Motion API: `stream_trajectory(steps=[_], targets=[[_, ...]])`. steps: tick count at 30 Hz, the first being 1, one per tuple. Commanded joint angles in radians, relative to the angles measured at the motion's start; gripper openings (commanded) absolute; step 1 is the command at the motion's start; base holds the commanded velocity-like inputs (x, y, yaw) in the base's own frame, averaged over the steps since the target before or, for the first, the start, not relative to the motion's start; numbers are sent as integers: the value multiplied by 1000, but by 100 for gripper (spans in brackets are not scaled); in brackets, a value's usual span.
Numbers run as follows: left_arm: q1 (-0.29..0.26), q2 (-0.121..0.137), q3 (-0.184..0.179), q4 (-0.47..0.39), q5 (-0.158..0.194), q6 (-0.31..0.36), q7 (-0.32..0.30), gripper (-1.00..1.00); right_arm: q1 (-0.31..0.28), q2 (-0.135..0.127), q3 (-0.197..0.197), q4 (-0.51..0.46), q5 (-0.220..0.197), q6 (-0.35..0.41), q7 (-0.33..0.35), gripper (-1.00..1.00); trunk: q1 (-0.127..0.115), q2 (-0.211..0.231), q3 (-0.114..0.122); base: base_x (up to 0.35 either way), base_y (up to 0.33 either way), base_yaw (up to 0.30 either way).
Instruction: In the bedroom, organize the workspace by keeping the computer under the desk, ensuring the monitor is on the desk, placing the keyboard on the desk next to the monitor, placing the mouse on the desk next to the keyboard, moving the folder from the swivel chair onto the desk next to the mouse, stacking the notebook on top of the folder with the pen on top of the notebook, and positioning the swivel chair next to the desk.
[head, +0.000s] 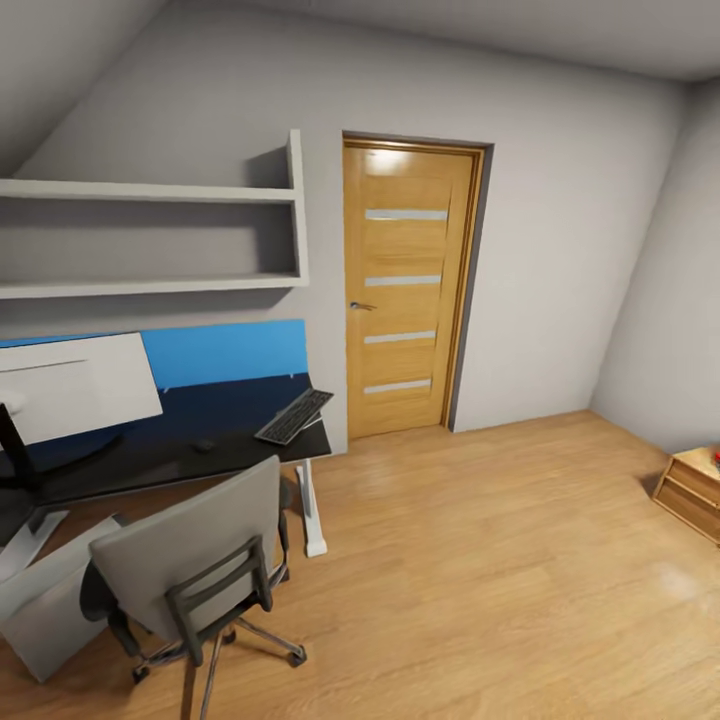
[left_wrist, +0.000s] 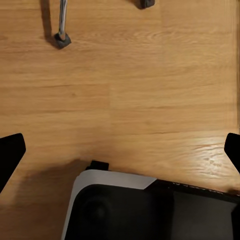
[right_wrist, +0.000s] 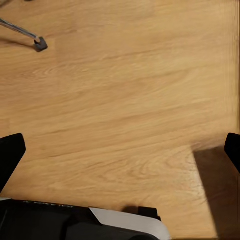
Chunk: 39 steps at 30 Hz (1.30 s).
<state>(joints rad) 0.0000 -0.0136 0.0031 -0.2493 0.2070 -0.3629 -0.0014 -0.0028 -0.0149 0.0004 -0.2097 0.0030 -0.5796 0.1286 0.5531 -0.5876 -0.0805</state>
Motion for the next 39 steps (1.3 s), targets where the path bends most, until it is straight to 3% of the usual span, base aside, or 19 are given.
stream_trajectory(steps=[1, 24, 39], targets=[[0, 0, 0, -1, 4, -1, -1, 100, 0, 0, 0, 0, 0, -2, 3, 100, 0, -1, -1, 104, 0, -239], [0, -1, -2, 0, 3, -1, -4, 100, 0, 0, 0, 0, 0, -2, 3, 100, 0, -1, 14, 287, 0, -238], [0, -2, -2, 1, 3, -1, -3, 100, 0, 2, 1, 4, 0, -2, 3, 100, 0, -1, 15, 321, 0, -45]])
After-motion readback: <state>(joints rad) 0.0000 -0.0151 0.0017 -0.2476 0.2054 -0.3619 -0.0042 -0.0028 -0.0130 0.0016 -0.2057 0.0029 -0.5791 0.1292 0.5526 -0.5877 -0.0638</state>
